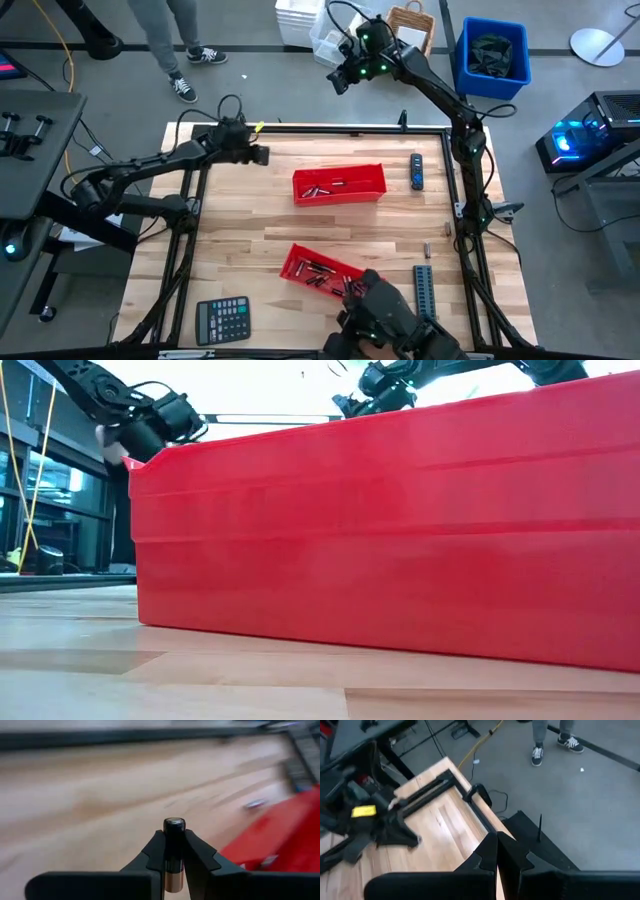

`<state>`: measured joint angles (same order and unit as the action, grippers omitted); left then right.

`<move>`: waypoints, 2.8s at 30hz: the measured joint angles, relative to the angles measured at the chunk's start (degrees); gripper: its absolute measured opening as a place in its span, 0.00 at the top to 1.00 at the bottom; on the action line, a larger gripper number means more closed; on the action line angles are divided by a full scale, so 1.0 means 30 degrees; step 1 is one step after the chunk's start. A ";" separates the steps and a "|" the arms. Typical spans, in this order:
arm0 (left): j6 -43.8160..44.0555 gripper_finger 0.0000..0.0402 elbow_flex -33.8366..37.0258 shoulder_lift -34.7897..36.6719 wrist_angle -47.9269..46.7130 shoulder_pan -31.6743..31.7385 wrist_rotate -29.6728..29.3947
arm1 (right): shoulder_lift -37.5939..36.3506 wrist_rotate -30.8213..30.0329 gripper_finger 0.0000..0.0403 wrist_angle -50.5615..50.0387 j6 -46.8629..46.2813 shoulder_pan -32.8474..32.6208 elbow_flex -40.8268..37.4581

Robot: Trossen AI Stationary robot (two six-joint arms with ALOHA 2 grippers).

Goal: Sort batteries
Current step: Put the black battery into the bottom red bin

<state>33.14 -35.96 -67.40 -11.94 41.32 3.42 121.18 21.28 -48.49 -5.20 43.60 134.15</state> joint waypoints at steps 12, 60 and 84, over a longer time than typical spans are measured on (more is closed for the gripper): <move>-0.6492 0.92 -0.5632 -0.6392 0.4224 -0.2785 0.4911 | -0.2205 -0.0057 1.00 0.1635 -0.0308 0.1004 0.0022; 0.0912 0.43 -0.7849 -0.6819 -0.0106 -1.3997 0.1538 | -0.3386 -0.0452 1.00 -0.3340 0.1861 0.3051 0.0017; -0.6765 0.43 -0.7842 -0.4437 -0.0060 0.2411 0.5041 | 0.5952 -0.1835 0.71 -1.0269 0.3211 0.2131 -0.0007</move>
<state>12.84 -59.48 -80.71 -12.12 48.55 18.55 139.04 15.77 -79.29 4.43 49.99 134.13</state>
